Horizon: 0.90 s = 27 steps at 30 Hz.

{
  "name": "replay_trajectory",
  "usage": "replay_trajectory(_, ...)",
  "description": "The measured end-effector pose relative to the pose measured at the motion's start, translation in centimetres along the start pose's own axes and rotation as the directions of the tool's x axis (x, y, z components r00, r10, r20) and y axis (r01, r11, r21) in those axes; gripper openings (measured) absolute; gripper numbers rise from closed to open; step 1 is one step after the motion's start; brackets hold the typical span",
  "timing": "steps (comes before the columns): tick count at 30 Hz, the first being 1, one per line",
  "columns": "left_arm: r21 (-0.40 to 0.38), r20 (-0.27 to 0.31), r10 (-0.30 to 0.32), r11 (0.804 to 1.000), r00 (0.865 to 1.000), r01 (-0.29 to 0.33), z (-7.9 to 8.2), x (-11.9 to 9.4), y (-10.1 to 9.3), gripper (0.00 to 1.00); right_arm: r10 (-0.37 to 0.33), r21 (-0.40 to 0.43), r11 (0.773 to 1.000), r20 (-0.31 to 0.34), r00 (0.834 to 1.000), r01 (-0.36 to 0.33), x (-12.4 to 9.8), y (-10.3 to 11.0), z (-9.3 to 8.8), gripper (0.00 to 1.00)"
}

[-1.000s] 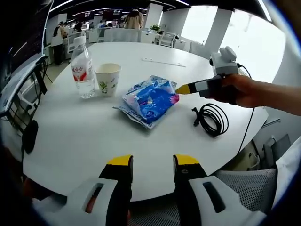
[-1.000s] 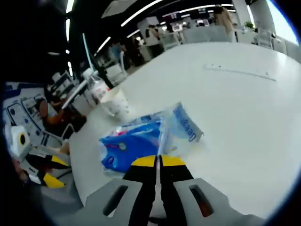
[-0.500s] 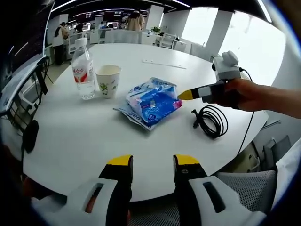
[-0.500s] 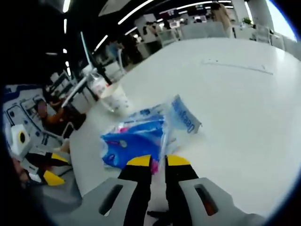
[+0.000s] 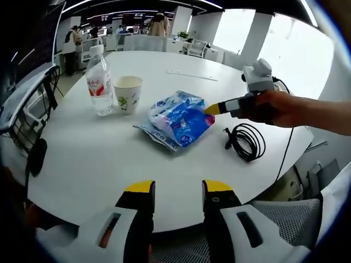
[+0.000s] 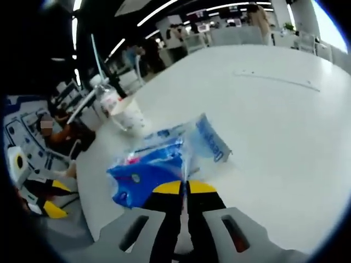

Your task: Arrange the tabletop items into an orderly group along one side of the table until the central work area is clear of visible clutter.

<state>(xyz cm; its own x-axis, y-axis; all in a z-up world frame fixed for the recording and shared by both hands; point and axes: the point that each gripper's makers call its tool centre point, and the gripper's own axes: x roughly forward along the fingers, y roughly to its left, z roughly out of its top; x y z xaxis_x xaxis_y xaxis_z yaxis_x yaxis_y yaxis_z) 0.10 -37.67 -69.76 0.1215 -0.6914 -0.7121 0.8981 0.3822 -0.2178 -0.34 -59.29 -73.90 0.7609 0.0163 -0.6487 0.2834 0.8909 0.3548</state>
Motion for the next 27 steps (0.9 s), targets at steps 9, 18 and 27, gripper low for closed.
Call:
replay_trajectory(9,0.014,-0.003,-0.019,1.000,1.000,0.019,0.1,0.4,-1.0,0.32,-0.011,0.014,1.000,0.033,0.999,0.011,-1.6,-0.9,0.3,0.00)
replay_trajectory(18,0.018,-0.002,-0.035,0.999,0.999,0.035,0.1,0.5,-1.6,0.32,-0.027,0.025,0.999,0.071,0.997,0.025,-3.5,-1.3,0.8,0.00)
replay_trajectory(27,0.033,-0.008,-0.041,0.999,0.999,0.041,0.2,0.5,-1.8,0.32,-0.051,0.044,0.998,0.126,0.991,0.046,-5.7,-2.9,1.7,0.00)
